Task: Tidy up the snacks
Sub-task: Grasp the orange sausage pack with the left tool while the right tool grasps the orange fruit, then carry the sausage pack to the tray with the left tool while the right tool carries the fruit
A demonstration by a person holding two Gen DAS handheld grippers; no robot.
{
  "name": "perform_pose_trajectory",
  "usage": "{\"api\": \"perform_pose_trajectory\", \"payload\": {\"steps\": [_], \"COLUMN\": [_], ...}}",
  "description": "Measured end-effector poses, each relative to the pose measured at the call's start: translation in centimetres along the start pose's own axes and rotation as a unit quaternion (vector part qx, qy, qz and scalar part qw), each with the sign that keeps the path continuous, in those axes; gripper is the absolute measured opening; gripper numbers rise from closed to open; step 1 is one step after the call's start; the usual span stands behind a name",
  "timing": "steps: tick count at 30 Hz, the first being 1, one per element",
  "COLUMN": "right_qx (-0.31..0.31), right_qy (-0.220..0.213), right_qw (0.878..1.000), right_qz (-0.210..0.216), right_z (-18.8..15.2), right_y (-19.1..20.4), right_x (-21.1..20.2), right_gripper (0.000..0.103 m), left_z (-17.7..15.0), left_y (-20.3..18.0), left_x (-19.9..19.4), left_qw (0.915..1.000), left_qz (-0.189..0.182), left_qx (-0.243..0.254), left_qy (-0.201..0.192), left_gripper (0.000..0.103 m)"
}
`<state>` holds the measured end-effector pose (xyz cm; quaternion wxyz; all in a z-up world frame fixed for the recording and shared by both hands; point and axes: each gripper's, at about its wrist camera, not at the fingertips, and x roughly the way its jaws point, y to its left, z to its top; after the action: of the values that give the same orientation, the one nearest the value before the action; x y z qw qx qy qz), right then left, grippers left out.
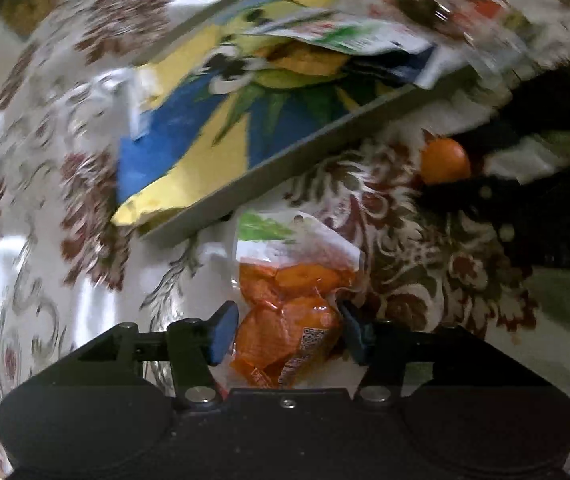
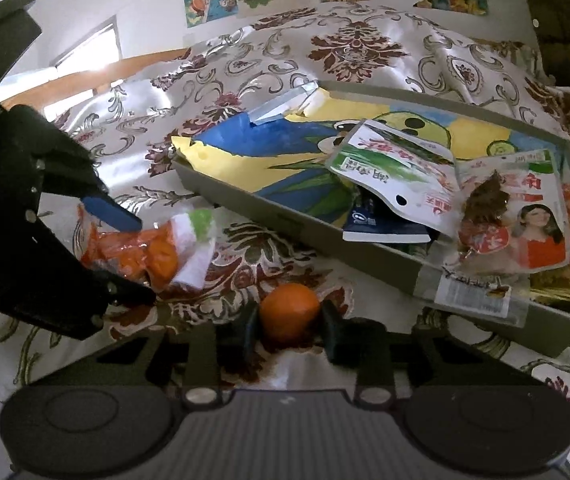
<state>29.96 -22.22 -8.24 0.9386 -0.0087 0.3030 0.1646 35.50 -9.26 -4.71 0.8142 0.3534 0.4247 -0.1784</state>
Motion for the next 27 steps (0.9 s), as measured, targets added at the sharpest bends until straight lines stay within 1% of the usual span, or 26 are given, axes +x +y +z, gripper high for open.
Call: {"api": "perform_pose_trajectory", "payload": {"steps": [5,9,14,19,24,27], "right_qx": [-0.006,-0.010,-0.005,-0.001,0.014,0.025], "right_qy": [-0.011,-0.023,-0.041,-0.060,-0.078,-0.092], "right_qw": [1.000,1.000,0.999,0.998,0.997,0.995], "right_qz": [0.000,0.003,0.007,0.005,0.003,-0.003], "right_z": [0.3,0.7,1.6,2.4,3.2,3.7], "right_y": [0.2,0.4,0.5,0.4,-0.3,-1.2], "right_x": [-0.7,-1.4,-2.6,-3.8,-5.0,-5.5], "right_gripper": [0.035,0.035,0.035,0.035,0.035,0.035], "left_z": [-0.6,-1.1,-1.3,-0.9,0.1,1.2], "left_y": [-0.2,0.3,1.1,0.8,0.8,1.0], "left_x": [-1.7,-3.2,-4.8,-6.3,-7.5,-7.7], "left_qw": [0.9968,0.9909,0.9837,0.9790,0.9714,0.9687], "left_qz": [0.024,0.038,0.038,0.052,0.049,0.048], "left_qx": [-0.067,-0.113,-0.157,-0.174,-0.207,-0.215], "left_qy": [-0.036,-0.062,-0.078,-0.093,-0.106,-0.115], "left_gripper": [0.056,0.056,0.056,0.056,0.056,0.056]}}
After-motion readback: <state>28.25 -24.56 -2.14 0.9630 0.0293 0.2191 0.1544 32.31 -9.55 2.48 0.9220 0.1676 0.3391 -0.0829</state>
